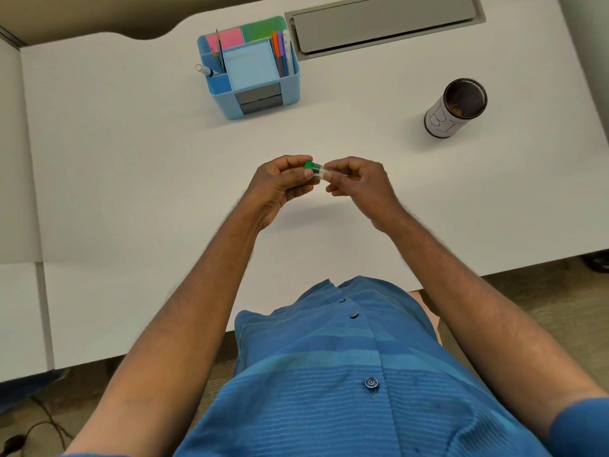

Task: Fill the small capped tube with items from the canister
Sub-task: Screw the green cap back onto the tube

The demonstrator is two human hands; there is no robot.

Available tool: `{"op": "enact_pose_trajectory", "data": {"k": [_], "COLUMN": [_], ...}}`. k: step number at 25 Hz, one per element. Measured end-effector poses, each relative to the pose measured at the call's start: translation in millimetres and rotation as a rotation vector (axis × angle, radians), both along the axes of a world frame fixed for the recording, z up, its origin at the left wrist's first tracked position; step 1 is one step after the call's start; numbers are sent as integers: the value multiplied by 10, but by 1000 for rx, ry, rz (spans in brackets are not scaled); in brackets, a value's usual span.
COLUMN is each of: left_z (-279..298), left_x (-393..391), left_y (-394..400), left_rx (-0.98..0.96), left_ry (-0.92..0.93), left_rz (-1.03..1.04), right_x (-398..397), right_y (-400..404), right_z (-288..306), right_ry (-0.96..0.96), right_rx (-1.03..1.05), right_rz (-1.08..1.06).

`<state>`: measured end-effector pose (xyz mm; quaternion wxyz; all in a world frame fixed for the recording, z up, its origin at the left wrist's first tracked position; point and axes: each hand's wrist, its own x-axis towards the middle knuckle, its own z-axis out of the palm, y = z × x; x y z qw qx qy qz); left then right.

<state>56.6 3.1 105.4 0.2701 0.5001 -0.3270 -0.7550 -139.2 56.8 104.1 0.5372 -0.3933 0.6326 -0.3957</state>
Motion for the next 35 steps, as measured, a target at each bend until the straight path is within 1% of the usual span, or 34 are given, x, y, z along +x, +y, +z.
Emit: {"op": "enact_pose_trajectory", "data": {"k": [4, 9, 13, 19, 25, 29, 33, 35], "left_z": [-8, -51, -78, -100, -120, -84, -54, -86], "left_x": [14, 35, 19, 53, 196, 272, 311, 366], "left_y": [-41, -96, -154, -296, -526, -773, -1049, -1199], "left_rx": [-22, -35, -51, -64, -94, -182, -252, -276], "left_ry": [-15, -38, -111, -153, -174, -212, -236, -256], "left_rz": [-10, 1, 9, 40, 35, 21, 102, 214], "right_x": [14, 17, 23, 76, 138, 239, 483, 616], "right_y": [-78, -185, -290, -480, -771, -1091, -1488, -1698], "right_z": [-1, -37, -62, -79, -74, -57, 27, 78], "right_ry": [-50, -66, -83, -104, -141, -56, 184, 296], "right_rx": [50, 92, 139, 162, 196, 160, 25, -97], "right_rz": [27, 56, 64, 67, 166, 314, 394, 442]}}
